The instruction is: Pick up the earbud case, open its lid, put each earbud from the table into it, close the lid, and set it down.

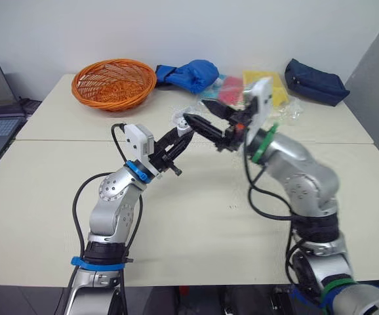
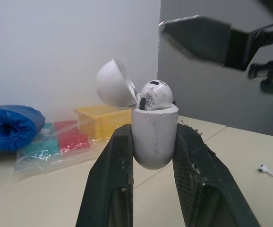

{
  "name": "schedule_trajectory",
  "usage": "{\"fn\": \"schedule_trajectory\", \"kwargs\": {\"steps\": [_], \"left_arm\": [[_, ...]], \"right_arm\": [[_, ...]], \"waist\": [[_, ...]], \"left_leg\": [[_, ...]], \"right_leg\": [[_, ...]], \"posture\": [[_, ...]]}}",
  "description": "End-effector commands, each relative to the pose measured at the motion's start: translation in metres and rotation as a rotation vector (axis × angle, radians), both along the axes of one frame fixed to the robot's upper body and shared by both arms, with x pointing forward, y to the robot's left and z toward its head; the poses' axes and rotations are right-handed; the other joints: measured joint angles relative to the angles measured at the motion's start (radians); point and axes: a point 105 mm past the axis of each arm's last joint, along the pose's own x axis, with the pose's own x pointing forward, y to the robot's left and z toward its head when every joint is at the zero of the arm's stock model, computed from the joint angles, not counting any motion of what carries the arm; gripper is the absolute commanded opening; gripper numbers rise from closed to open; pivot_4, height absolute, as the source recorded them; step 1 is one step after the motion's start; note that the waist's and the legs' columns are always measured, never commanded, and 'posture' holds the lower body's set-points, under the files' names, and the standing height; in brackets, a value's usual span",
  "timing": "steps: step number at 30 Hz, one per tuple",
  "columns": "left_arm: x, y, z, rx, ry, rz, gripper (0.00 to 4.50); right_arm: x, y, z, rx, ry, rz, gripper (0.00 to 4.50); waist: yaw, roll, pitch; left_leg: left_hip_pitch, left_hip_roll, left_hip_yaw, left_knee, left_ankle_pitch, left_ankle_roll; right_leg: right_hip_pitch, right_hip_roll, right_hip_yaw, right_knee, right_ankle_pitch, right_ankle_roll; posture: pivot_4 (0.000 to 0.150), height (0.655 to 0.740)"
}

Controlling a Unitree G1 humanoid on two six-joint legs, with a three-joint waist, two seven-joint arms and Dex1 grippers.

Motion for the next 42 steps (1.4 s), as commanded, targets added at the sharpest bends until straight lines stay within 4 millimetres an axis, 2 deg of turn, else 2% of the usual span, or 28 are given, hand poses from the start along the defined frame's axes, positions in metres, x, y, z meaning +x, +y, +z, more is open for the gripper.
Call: {"fn": "schedule_trajectory", "kwargs": {"steps": [1,3,5,6,7,8,11,13,16,18,21,23,26,32,39,42], "left_arm": [[-0.005,0.003,0.014,-0.011,-0.061,-0.007,0.77],[-0.004,0.003,0.014,-0.012,-0.06,-0.007,0.77],[-0.005,0.003,0.013,-0.009,-0.059,-0.009,0.77],[-0.005,0.003,0.013,-0.007,-0.058,-0.01,0.77],[-0.005,0.004,0.012,-0.005,-0.056,-0.009,0.77],[-0.005,0.005,0.011,-0.003,-0.055,-0.009,0.77],[-0.006,0.005,0.009,-0.003,-0.05,-0.01,0.77],[-0.006,0.005,0.009,-0.002,-0.048,-0.012,0.77],[-0.006,0.004,0.009,-0.003,-0.047,-0.014,0.77],[-0.006,0.003,0.01,-0.001,-0.048,-0.017,0.77],[-0.006,0.002,0.011,0.003,-0.052,-0.019,0.77],[-0.007,0.003,0.012,0.006,-0.054,-0.02,0.77],[-0.008,0.004,0.012,0.01,-0.055,-0.016,0.77],[-0.009,0.004,0.013,0.015,-0.057,-0.013,0.77],[-0.011,0.005,0.011,0.018,-0.051,-0.011,0.77],[-0.011,0.004,0.013,0.014,-0.052,-0.014,0.77]], "right_arm": [[-0.004,-0.034,0.025,-0.046,-0.054,-0.05,3.53],[0.002,-0.05,0.022,-0.058,-0.022,-0.115,3.53],[0.009,-0.072,0.013,-0.07,0.028,-0.203,3.93],[0.013,-0.086,0.002,-0.103,0.043,-0.259,4.11],[0.015,-0.104,-0.013,-0.156,0.053,-0.33,4.46],[0.016,-0.116,-0.023,-0.198,0.056,-0.371,4.46],[0.018,-0.165,-0.073,-0.332,0.172,-0.561,4.46],[0.017,-0.19,-0.094,-0.37,0.233,-0.658,4.46],[0.015,-0.203,-0.106,-0.394,0.255,-0.71,4.46],[0.018,-0.22,-0.126,-0.377,0.351,-0.833,4.46],[0.019,-0.229,-0.137,-0.352,0.4,-0.933,4.46],[0.022,-0.234,-0.139,-0.395,0.352,-0.989,4.46],[0.025,-0.249,-0.152,-0.353,0.406,-1.091,4.46],[0.025,-0.265,-0.168,-0.343,0.488,-1.179,4.46],[0.016,-0.261,-0.185,-0.303,0.579,-1.185,4.46],[0.021,-0.263,-0.186,-0.311,0.556,-1.186,3.84]], "waist": [[0.001,0.0,0.0],[0.0,0.0,0.0],[-0.001,0.0,0.0],[-0.001,0.0,0.0],[0.0,0.0,0.0],[0.001,0.0,0.0],[0.004,0.0,0.0],[0.003,0.0,0.0],[-0.006,0.0,0.0],[-0.008,0.0,0.0],[-0.006,0.0,0.0],[-0.004,0.0,0.0],[-0.003,0.0,0.0],[-0.003,0.0,0.0],[-0.003,0.0,0.0],[-0.002,0.0,0.0]], "left_leg": [[0.0,0.0,0.0,0.0,0.0,0.0],[0.0,0.0,0.0,0.0,0.0,0.0],[0.001,0.0,0.001,-0.001,0.0,0.0],[0.001,0.0,0.001,-0.001,0.0,0.0],[0.001,0.0,0.001,-0.001,0.0,0.0],[0.0,0.0,0.001,-0.001,0.0,0.0],[-0.001,-0.001,0.002,-0.001,0.0,0.0],[-0.001,-0.001,0.002,-0.001,0.0,0.0],[0.001,-0.002,0.002,0.0,0.0,0.0],[0.003,-0.001,0.001,-0.001,0.0,0.0],[0.003,-0.001,0.001,0.0,0.001,0.002],[0.003,-0.001,0.001,0.0,0.002,0.003],[0.002,-0.001,0.002,0.0,0.002,0.003],[0.002,-0.001,0.002,-0.001,0.002,0.003],[0.002,-0.001,0.002,0.0,0.002,0.003],[0.002,-0.001,0.002,0.0,0.002,0.003]], "right_leg": [[0.0,0.0,0.0,0.0,0.0,0.0],[0.0,0.0,0.0,0.0,0.0,0.0],[0.0,0.0,0.0,0.0,0.0,0.0],[0.0,0.001,0.0,0.0,0.0,0.0],[0.0,0.001,0.0,0.0,0.0,0.0],[0.0,0.001,-0.001,0.0,0.0,0.0],[0.0,0.0,0.0,-0.001,-0.001,0.001],[0.0,-0.001,0.001,-0.002,-0.003,0.005],[0.0,0.0,0.003,-0.001,-0.003,0.006],[0.0,0.001,0.003,0.0,-0.003,0.006],[0.001,0.002,0.003,0.001,-0.003,0.006],[0.0,0.002,0.003,0.002,-0.003,0.005],[0.0,0.002,0.003,0.001,-0.003,0.005],[0.0,0.001,0.004,0.0,-0.002,0.006],[0.001,0.001,0.003,0.0,-0.002,0.006],[0.001,0.001,0.003,0.0,-0.002,0.006]], "posture": [[0.15,0.74],[0.15,0.74],[0.15,0.74],[0.15,0.74],[0.15,0.74],[0.15,0.74],[0.15,0.74],[0.15,0.74],[0.15,0.74],[0.15,0.74],[0.15,0.74],[0.15,0.74],[0.15,0.74],[0.15,0.74],[0.15,0.74],[0.15,0.74]]}}
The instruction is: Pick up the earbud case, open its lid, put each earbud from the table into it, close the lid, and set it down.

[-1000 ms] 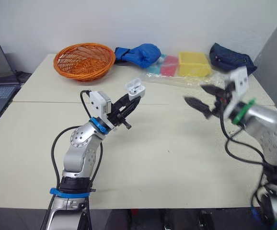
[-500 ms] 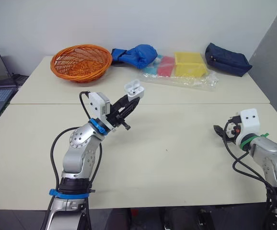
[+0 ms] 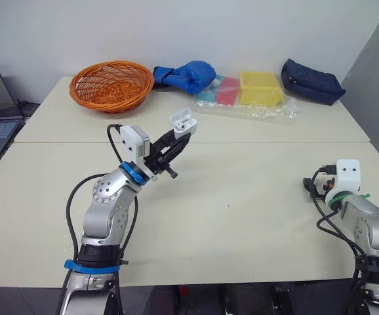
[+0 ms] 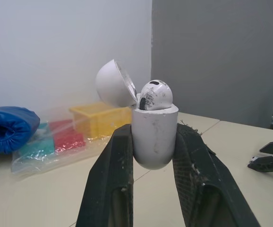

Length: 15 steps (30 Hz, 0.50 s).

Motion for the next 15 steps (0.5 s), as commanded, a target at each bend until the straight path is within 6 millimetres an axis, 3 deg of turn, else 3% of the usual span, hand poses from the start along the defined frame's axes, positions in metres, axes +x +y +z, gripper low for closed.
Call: {"fn": "schedule_trajectory", "kwargs": {"steps": [1,10,15], "left_arm": [[-0.006,-0.003,0.015,-0.01,-0.061,-0.015,0.77],[-0.005,-0.001,0.014,0.007,-0.063,-0.015,0.77],[-0.002,0.002,0.015,0.006,-0.068,-0.005,0.77]], "right_arm": [[0.004,-0.007,0.0,-0.016,-0.014,-0.014,3.49],[0.005,-0.004,-0.004,0.005,0.006,0.008,0.42],[0.002,0.008,0.0,0.055,0.012,0.044,0.42]], "waist": [[0.0,0.0,0.0],[0.001,0.0,0.0],[0.002,0.0,0.0]], "left_leg": [[0.0,0.0,0.0,0.0,0.0,0.0],[0.0,0.0,0.001,0.001,0.0,0.0],[0.0,0.0,0.0,0.0,0.0,0.0]], "right_leg": [[0.0,0.0,0.0,0.0,0.0,0.0],[0.001,0.0,0.0,0.0,0.001,0.001],[0.001,0.0,0.0,0.0,0.001,0.001]], "posture": [[0.15,0.74],[0.15,0.74],[0.15,0.74]]}}
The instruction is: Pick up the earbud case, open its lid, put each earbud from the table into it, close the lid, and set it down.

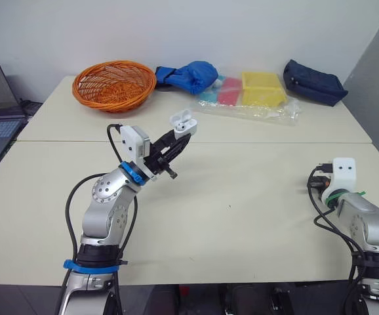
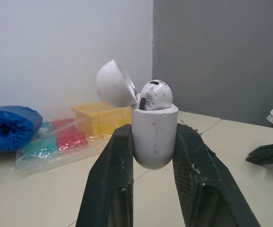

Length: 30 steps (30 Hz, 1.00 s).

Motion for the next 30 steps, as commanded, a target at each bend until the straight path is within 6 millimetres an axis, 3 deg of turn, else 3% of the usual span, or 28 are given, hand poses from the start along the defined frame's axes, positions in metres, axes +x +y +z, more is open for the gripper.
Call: {"fn": "schedule_trajectory", "kwargs": {"steps": [1,4,5,7,10,18,20,23,27,30], "left_arm": [[-0.002,0.002,0.015,-0.001,-0.067,-0.001,0.77],[-0.001,0.002,0.015,-0.003,-0.067,0.0,0.77],[-0.003,0.0,0.013,-0.008,-0.061,-0.005,0.77],[-0.006,-0.002,0.009,-0.016,-0.051,-0.013,0.77],[-0.008,-0.004,0.006,-0.022,-0.047,-0.016,0.77],[-0.006,-0.003,0.008,-0.035,-0.052,-0.004,0.77],[-0.006,-0.002,0.007,-0.035,-0.051,-0.001,0.77],[-0.008,-0.001,0.006,-0.04,-0.046,0.011,0.77],[-0.009,-0.002,0.007,-0.04,-0.044,0.012,0.77],[-0.01,0.0,0.007,-0.034,-0.043,0.02,0.77]], "right_arm": [[-0.004,0.004,0.003,0.022,0.012,0.018,0.42],[-0.004,0.007,0.007,0.028,0.017,0.043,0.42],[-0.005,0.026,0.029,-0.018,-0.002,0.301,0.42],[-0.025,0.054,0.048,-0.135,0.052,0.719,0.42],[-0.057,0.045,0.048,-0.341,0.22,1.056,0.42],[-0.075,-0.037,0.035,-0.724,0.6,1.23,0.42],[-0.073,-0.044,0.036,-0.744,0.622,1.228,0.42],[-0.059,-0.041,0.034,-0.771,0.595,1.183,0.42],[-0.056,-0.035,0.023,-0.752,0.6,1.181,0.42],[-0.063,-0.051,0.018,-0.783,0.678,1.145,0.42]], "waist": [[0.0,0.0,0.0],[0.0,0.0,0.0],[0.0,0.0,0.0],[-0.001,0.007,0.003],[-0.001,0.006,0.003],[-0.001,0.005,0.003],[-0.004,0.004,0.003],[-0.008,0.004,0.003],[-0.002,0.004,0.003],[-0.001,0.004,0.003]], "left_leg": [[0.0,0.0,0.0,0.0,0.0,0.0],[0.0,0.0,0.0,0.0,0.0,0.0],[0.0,0.0,0.0,0.0,0.0,0.0],[0.0,-0.001,0.0,0.0,0.0,0.0],[0.001,-0.002,0.0,-0.001,0.0,0.001],[0.003,-0.001,0.003,0.001,0.0,0.001],[0.004,-0.001,0.003,0.0,0.0,0.001],[0.008,-0.001,0.003,-0.001,0.0,0.0],[0.011,-0.001,0.002,-0.001,0.0,0.0],[0.013,-0.001,0.002,-0.001,0.0,0.0]], "right_leg": [[0.0,0.0,0.0,0.0,0.0,0.0],[0.0,0.0,0.0,0.0,0.0,0.0],[0.0,0.0,0.0,0.0,0.0,0.0],[-0.001,0.0,0.0,0.0,0.0,0.001],[0.0,-0.001,0.0,-0.003,0.0,0.002],[0.003,-0.001,-0.001,-0.004,0.0,0.002],[0.004,-0.001,0.0,-0.004,0.0,0.002],[0.005,-0.001,0.002,-0.003,0.0,0.002],[0.009,0.0,0.001,-0.001,0.0,0.001],[0.01,-0.001,0.001,-0.001,0.0,0.001]], "posture": [[0.15,0.74],[0.15,0.74],[0.15,0.74],[0.15,0.74],[0.15,0.74],[0.15,0.74],[0.15,0.74],[0.15,0.74],[0.15,0.74],[0.15,0.74]]}}
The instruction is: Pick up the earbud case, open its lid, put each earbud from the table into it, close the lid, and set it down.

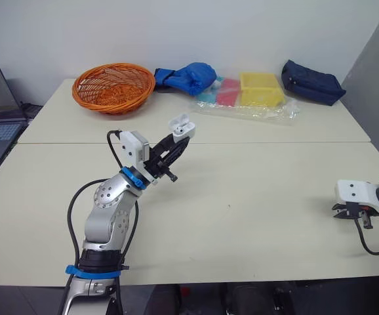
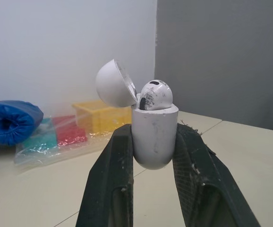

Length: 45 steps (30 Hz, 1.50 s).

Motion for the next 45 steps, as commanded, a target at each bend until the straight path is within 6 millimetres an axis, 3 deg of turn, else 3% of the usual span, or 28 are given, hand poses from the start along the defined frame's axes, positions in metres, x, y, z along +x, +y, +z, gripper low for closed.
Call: {"fn": "schedule_trajectory", "kwargs": {"steps": [1,16,19,45], "left_arm": [[-0.008,0.0,0.014,0.001,-0.055,-0.005,0.77],[-0.007,-0.004,0.016,0.01,-0.053,-0.025,0.77],[-0.007,-0.004,0.016,0.011,-0.052,-0.028,0.77],[-0.009,-0.007,0.013,0.005,-0.039,-0.038,0.77]], "right_arm": [[-0.009,-0.024,0.002,-0.098,0.018,-0.053,0.42],[-0.016,-0.039,-0.012,-0.085,0.03,-0.171,0.42],[-0.015,-0.039,-0.011,-0.079,0.013,-0.176,1.44],[-0.03,-0.054,-0.006,-0.111,0.048,-0.206,1.44]], "waist": [[0.0,0.0,0.0],[0.003,-0.002,-0.001],[0.003,-0.002,-0.001],[0.007,-0.003,-0.001]], "left_leg": [[0.001,0.0,0.0,0.0,0.0,0.0],[0.003,0.0,0.0,0.001,0.0,0.0],[0.003,0.0,0.0,0.002,0.0,0.0],[0.003,0.0,0.0,0.001,0.0,0.0]], "right_leg": [[0.002,0.0,0.0,-0.001,0.0,0.0],[0.005,-0.002,0.0,-0.001,0.0,0.001],[0.005,-0.002,0.0,-0.001,0.001,0.001],[0.005,-0.002,-0.001,-0.002,0.001,0.001]], "posture": [[0.15,0.74],[0.15,0.74],[0.15,0.74],[0.15,0.74]]}}
